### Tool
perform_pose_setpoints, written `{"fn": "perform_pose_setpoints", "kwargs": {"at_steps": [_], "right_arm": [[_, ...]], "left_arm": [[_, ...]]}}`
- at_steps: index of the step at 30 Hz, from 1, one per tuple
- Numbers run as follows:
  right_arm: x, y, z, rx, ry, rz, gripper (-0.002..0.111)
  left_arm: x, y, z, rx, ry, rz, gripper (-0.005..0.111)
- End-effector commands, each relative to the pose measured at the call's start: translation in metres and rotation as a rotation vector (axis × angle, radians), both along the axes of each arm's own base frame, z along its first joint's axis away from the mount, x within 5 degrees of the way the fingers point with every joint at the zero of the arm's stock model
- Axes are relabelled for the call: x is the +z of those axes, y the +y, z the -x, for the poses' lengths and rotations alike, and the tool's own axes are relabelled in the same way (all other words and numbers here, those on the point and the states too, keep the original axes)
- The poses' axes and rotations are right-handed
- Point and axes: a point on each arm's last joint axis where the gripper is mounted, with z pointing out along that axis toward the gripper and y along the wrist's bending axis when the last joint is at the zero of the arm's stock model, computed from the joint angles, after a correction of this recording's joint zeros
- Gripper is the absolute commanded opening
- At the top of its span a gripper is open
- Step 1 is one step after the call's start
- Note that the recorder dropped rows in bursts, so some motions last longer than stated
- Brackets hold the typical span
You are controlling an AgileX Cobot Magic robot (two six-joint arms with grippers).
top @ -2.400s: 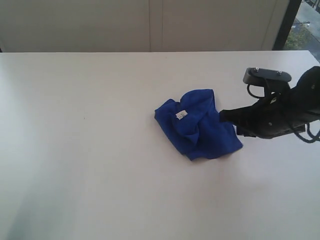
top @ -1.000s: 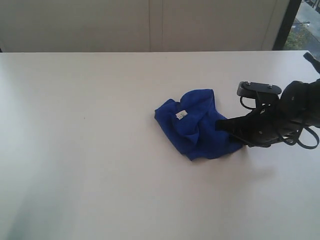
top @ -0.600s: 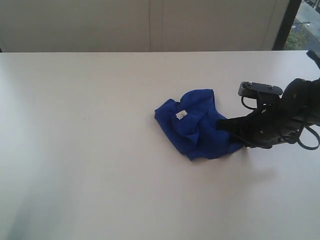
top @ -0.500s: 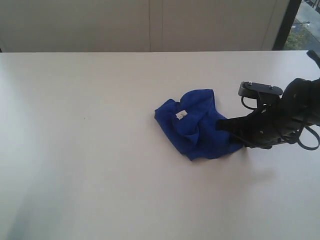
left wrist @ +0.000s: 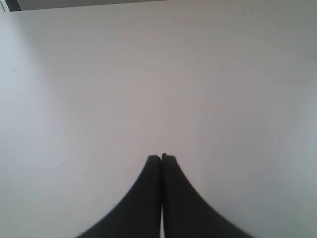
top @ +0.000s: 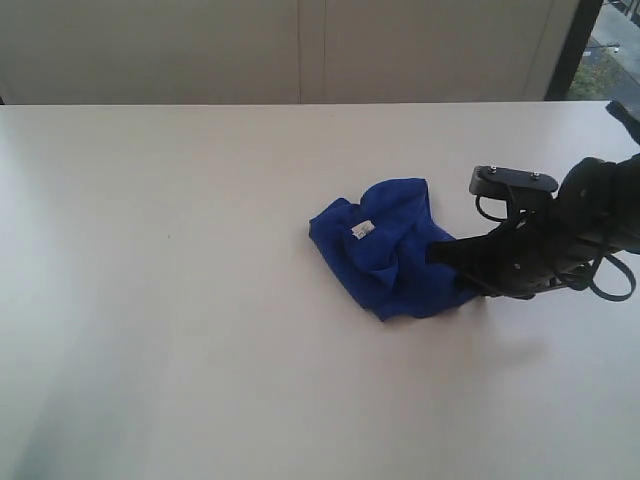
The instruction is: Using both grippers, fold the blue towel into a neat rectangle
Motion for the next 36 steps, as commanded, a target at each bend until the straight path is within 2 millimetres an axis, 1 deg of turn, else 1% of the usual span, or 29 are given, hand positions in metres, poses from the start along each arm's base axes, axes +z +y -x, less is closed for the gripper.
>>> {"fn": "perform_pose_setpoints", "kwargs": {"at_steps": [1, 5, 6, 9, 12, 17, 23, 26, 33, 35, 36], "right_arm": [[-0.030, 0.004, 0.015, 0.031, 0.182, -0.012, 0.018], [-0.032, 0.004, 0.015, 0.035, 0.183, -0.006, 0.002], [-0.031, 0.004, 0.015, 0.038, 0.176, -0.002, 0.000], [-0.026, 0.003, 0.012, 0.039, 0.141, 0.005, 0.000], [-0.012, 0.003, 0.009, 0.034, 0.077, 0.007, 0.000], [0.022, 0.002, 0.007, 0.031, -0.054, 0.006, 0.000], [0.056, 0.001, 0.011, 0.046, -0.168, 0.011, 0.000], [0.065, 0.001, 0.013, 0.050, -0.193, 0.010, 0.000], [0.066, 0.001, 0.013, 0.069, -0.201, 0.021, 0.000], [0.069, 0.000, 0.011, 0.105, -0.218, 0.056, 0.000], [0.074, 0.000, 0.009, 0.135, -0.218, 0.076, 0.000]], "left_arm": [[-0.001, 0.000, 0.000, 0.003, -0.002, 0.007, 0.000], [-0.001, 0.000, 0.000, 0.003, -0.002, 0.007, 0.000], [-0.001, 0.000, 0.000, 0.003, -0.002, 0.007, 0.000], [-0.001, 0.000, 0.000, 0.003, -0.002, 0.007, 0.000], [-0.001, 0.000, 0.000, 0.003, -0.002, 0.007, 0.000], [-0.001, 0.000, 0.000, 0.003, -0.002, 0.007, 0.000], [-0.001, 0.000, 0.000, 0.003, -0.002, 0.007, 0.000], [-0.001, 0.000, 0.000, 0.003, -0.002, 0.007, 0.000], [-0.001, 0.000, 0.000, 0.003, -0.002, 0.007, 0.000], [-0.001, 0.000, 0.000, 0.003, -0.002, 0.007, 0.000], [-0.001, 0.000, 0.000, 0.003, -0.002, 0.007, 0.000]]}}
